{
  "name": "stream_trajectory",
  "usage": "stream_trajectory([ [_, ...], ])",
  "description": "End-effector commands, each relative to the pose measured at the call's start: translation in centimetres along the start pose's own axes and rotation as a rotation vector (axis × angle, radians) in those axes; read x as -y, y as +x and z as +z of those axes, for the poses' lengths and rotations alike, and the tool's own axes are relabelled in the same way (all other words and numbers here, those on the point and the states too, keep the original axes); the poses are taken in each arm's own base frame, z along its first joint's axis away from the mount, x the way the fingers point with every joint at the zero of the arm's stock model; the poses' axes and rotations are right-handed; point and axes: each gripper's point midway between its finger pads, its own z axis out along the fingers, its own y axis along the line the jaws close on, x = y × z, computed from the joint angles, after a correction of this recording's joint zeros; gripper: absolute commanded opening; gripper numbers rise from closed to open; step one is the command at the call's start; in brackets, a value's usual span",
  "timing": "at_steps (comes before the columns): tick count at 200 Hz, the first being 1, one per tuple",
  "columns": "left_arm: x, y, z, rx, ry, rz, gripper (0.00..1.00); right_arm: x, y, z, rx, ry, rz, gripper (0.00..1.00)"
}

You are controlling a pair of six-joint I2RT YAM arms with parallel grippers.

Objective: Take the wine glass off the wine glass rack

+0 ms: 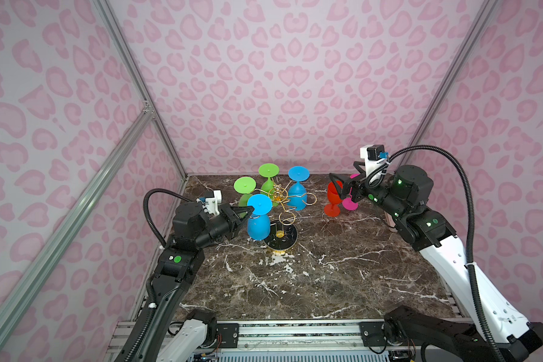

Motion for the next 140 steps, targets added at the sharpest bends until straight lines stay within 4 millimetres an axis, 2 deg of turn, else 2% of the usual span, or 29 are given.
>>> stream_trajectory([
  [1, 0.6, -0.5, -0.2, 0.03, 0.019, 0.034, 0.03, -0.1, 0.2, 0.0, -0.005, -0.003, -0.004, 0.98],
  [62, -1.0, -0.1, -0.2, 0.026, -0.011, 0.01, 0.03, 0.0, 0.3, 0.1, -0.006, 0.0, -0.003, 0.98],
  [140, -0.5, -0.6, -0.5, 0.051, -0.004, 0.022, 0.03, 0.0, 0.3, 0.0, -0.007, 0.0, -0.003, 0.98],
])
